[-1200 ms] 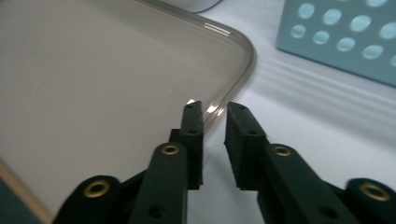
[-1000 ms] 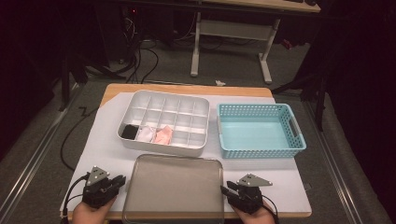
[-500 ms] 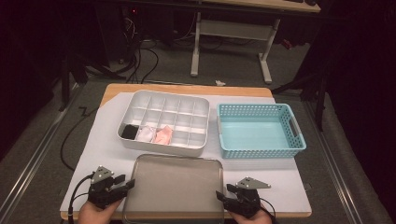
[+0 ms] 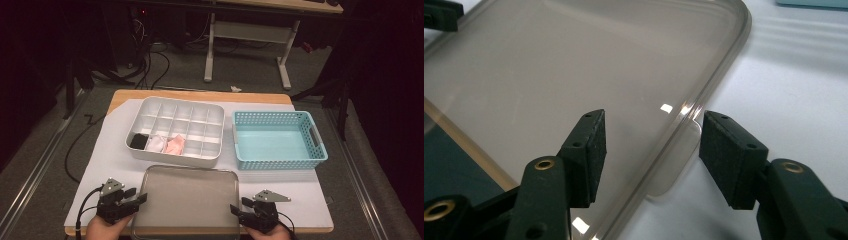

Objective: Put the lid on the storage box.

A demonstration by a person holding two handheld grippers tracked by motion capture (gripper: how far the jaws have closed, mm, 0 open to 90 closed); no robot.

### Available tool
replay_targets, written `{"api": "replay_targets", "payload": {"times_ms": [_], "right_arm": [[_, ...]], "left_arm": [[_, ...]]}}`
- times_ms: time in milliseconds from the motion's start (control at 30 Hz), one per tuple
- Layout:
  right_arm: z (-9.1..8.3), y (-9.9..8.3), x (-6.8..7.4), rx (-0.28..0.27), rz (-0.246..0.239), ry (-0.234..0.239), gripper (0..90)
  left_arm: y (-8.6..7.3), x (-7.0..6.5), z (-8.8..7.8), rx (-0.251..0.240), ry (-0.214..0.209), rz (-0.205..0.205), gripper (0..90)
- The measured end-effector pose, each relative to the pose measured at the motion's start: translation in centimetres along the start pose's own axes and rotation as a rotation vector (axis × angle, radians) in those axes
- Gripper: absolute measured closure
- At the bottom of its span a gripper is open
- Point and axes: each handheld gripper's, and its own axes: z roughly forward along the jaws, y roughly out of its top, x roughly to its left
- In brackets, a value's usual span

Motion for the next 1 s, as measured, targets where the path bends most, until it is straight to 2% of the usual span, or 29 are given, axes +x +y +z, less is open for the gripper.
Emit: {"api": "replay_targets", "payload": {"times_ms": [33, 133, 200, 333, 467, 500, 567, 633, 733, 933, 1000], "right_arm": [[0.0, 0.0, 0.0, -0.004, 0.008, 0.005, 44.1], [0.1, -0.1, 0.1, -0.012, 0.032, 0.009, 43.7], [0.1, -0.1, 0.1, -0.016, 0.047, 0.012, 43.7], [0.2, -0.1, -0.3, -0.039, 0.091, 0.025, 45.3], [0.2, -0.2, -0.3, -0.049, 0.117, 0.025, 45.2], [0.2, -0.2, -0.3, -0.049, 0.136, 0.039, 45.0], [0.2, -0.3, -0.3, -0.055, 0.160, 0.051, 43.9], [0.0, -0.5, -0.2, -0.052, 0.182, 0.057, 43.9], [-0.7, -1.0, -0.5, -0.054, 0.202, 0.071, 44.0], [-1.8, -1.8, -0.5, -0.040, 0.261, 0.099, 44.2], [-1.6, -2.0, -0.5, -0.051, 0.303, 0.112, 45.8]], "left_arm": [[0.0, 0.0, 0.1, 0.001, -0.011, -0.007, 49.3], [0.0, -0.4, 0.2, 0.001, 0.017, 0.005, 49.3], [0.0, -0.4, 0.1, -0.004, 0.020, -0.003, 50.5], [-0.1, 0.0, 0.0, -0.014, -0.002, -0.045, 53.7], [-0.2, 0.0, 0.0, -0.021, -0.009, -0.054, 54.3], [-0.2, 0.0, 0.1, -0.018, -0.024, -0.059, 55.9], [-0.1, -0.1, 0.0, -0.008, -0.017, -0.049, 56.6], [-0.2, -0.1, -0.1, -0.004, -0.024, -0.045, 55.7], [-0.4, 0.2, -0.5, 0.000, -0.039, -0.069, 55.4], [-0.7, 0.1, -1.0, 0.008, -0.017, -0.067, 55.2], [-0.8, 0.0, -1.0, 0.006, -0.016, -0.075, 56.0]]}}
